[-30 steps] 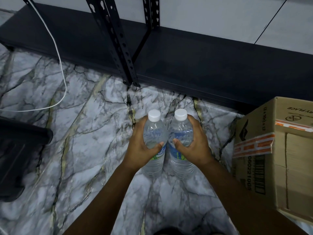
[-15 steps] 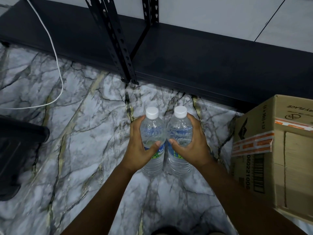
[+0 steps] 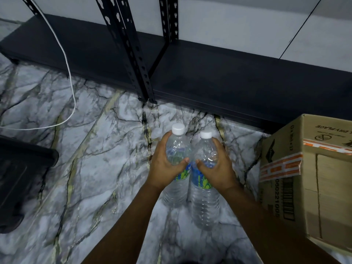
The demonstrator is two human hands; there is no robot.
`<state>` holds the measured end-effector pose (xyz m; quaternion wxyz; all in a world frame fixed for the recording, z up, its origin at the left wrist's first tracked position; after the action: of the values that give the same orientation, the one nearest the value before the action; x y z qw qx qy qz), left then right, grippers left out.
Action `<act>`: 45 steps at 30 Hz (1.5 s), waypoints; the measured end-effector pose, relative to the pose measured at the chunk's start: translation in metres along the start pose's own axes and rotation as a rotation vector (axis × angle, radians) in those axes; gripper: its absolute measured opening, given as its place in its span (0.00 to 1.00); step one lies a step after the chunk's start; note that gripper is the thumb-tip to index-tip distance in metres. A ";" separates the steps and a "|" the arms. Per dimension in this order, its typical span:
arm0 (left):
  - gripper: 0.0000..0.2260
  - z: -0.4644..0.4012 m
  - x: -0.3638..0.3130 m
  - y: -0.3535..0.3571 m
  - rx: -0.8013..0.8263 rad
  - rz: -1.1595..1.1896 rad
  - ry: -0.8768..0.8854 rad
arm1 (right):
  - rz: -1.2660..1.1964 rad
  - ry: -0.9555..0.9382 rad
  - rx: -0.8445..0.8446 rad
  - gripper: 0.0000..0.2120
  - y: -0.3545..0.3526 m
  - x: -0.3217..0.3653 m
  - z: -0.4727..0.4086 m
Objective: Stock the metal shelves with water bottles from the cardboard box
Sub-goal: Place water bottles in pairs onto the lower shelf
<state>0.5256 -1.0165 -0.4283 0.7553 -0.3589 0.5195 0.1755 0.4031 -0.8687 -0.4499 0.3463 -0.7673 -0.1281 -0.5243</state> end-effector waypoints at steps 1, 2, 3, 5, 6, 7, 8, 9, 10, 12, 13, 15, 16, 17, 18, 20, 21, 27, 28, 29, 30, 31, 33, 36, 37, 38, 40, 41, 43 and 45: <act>0.37 -0.002 -0.003 0.003 0.003 -0.019 -0.004 | -0.007 0.038 -0.002 0.35 0.001 -0.006 0.006; 0.36 -0.003 -0.007 0.007 0.009 -0.042 -0.003 | -0.013 0.071 -0.012 0.35 0.000 -0.013 0.012; 0.35 -0.004 -0.008 0.010 0.022 -0.062 -0.006 | -0.021 0.097 -0.023 0.36 -0.002 -0.018 0.018; 0.34 -0.003 -0.003 0.019 0.065 -0.083 -0.057 | -0.034 0.138 -0.034 0.38 -0.007 -0.020 0.026; 0.35 -0.002 0.004 0.023 0.091 -0.098 -0.089 | -0.031 0.150 -0.036 0.38 -0.010 -0.019 0.026; 0.35 0.002 0.010 0.027 0.114 -0.116 -0.115 | -0.026 0.158 -0.036 0.38 -0.014 -0.017 0.026; 0.36 0.007 0.015 0.029 0.130 -0.135 -0.134 | -0.026 0.161 -0.039 0.38 -0.017 -0.016 0.026; 0.36 0.012 0.016 0.030 0.139 -0.150 -0.149 | -0.028 0.162 -0.041 0.38 -0.021 -0.015 0.025; 0.35 0.018 0.016 0.029 0.145 -0.159 -0.160 | -0.030 0.156 -0.044 0.38 -0.024 -0.011 0.023; 0.34 0.026 0.011 0.026 0.137 -0.156 -0.176 | -0.028 0.144 -0.051 0.37 -0.031 -0.006 0.020; 0.34 0.029 0.006 0.023 0.123 -0.147 -0.178 | -0.028 0.135 -0.052 0.37 -0.034 -0.001 0.019; 0.34 0.033 -0.007 0.017 0.095 -0.128 -0.174 | -0.029 0.133 -0.036 0.37 -0.038 0.009 0.016; 0.34 0.034 -0.013 0.014 0.085 -0.117 -0.170 | -0.030 0.138 -0.020 0.37 -0.039 0.014 0.015; 0.35 0.035 -0.020 0.011 0.078 -0.103 -0.169 | -0.034 0.143 -0.005 0.37 -0.041 0.018 0.014; 0.35 0.035 -0.027 0.008 0.074 -0.083 -0.172 | -0.044 0.139 0.004 0.38 -0.042 0.023 0.012; 0.35 0.035 -0.043 0.003 0.069 -0.043 -0.176 | -0.055 0.140 0.006 0.39 -0.048 0.033 0.010; 0.34 0.035 -0.051 0.000 0.068 -0.030 -0.171 | -0.053 0.140 -0.001 0.39 -0.052 0.040 0.008; 0.33 0.043 -0.098 -0.013 0.069 -0.023 -0.170 | -0.077 0.145 -0.042 0.40 -0.079 0.078 -0.004; 0.33 0.045 -0.105 -0.016 0.065 -0.031 -0.171 | -0.079 0.140 -0.046 0.39 -0.084 0.086 -0.006; 0.34 0.047 -0.112 -0.019 0.059 -0.039 -0.175 | -0.077 0.137 -0.046 0.39 -0.089 0.094 -0.008; 0.34 0.049 -0.118 -0.022 0.053 -0.041 -0.177 | -0.072 0.128 -0.048 0.38 -0.093 0.102 -0.010; 0.35 0.050 -0.125 -0.024 0.047 -0.041 -0.177 | -0.066 0.118 -0.047 0.38 -0.098 0.110 -0.012; 0.37 0.053 -0.139 -0.029 0.038 -0.032 -0.179 | -0.063 0.096 -0.053 0.39 -0.109 0.125 -0.016; 0.36 0.055 -0.164 -0.031 0.038 -0.030 -0.157 | -0.073 0.060 -0.085 0.36 -0.125 0.149 -0.023; 0.36 0.055 -0.173 -0.032 0.036 -0.032 -0.150 | -0.075 0.049 -0.090 0.35 -0.131 0.158 -0.025; 0.35 0.056 -0.181 -0.033 0.034 -0.029 -0.142 | -0.080 0.043 -0.093 0.35 -0.136 0.166 -0.026; 0.35 0.058 -0.199 -0.034 0.034 -0.024 -0.124 | -0.086 0.029 -0.100 0.36 -0.146 0.179 -0.028; 0.35 0.058 -0.206 -0.035 0.038 -0.025 -0.121 | -0.090 0.027 -0.099 0.36 -0.150 0.184 -0.028; 0.35 0.059 -0.224 -0.033 0.049 -0.031 -0.110 | -0.089 0.008 -0.107 0.36 -0.162 0.194 -0.031; 0.34 0.060 -0.243 -0.033 0.046 -0.041 -0.101 | -0.094 -0.008 -0.112 0.34 -0.174 0.207 -0.034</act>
<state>0.4891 -0.9693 -0.1832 0.7919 -0.3428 0.4773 0.1659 0.3678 -0.7990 -0.1883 0.2772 -0.7809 -0.1360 -0.5430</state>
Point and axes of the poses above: each hand's wrist, its own z-axis away from the middle knuckle, its own y-axis out of the palm, x = y × z, the point moved 10 cm from there along -z, towards the middle knuckle, and after that the axes turned 15 degrees about -y, right-handed, at the moved point
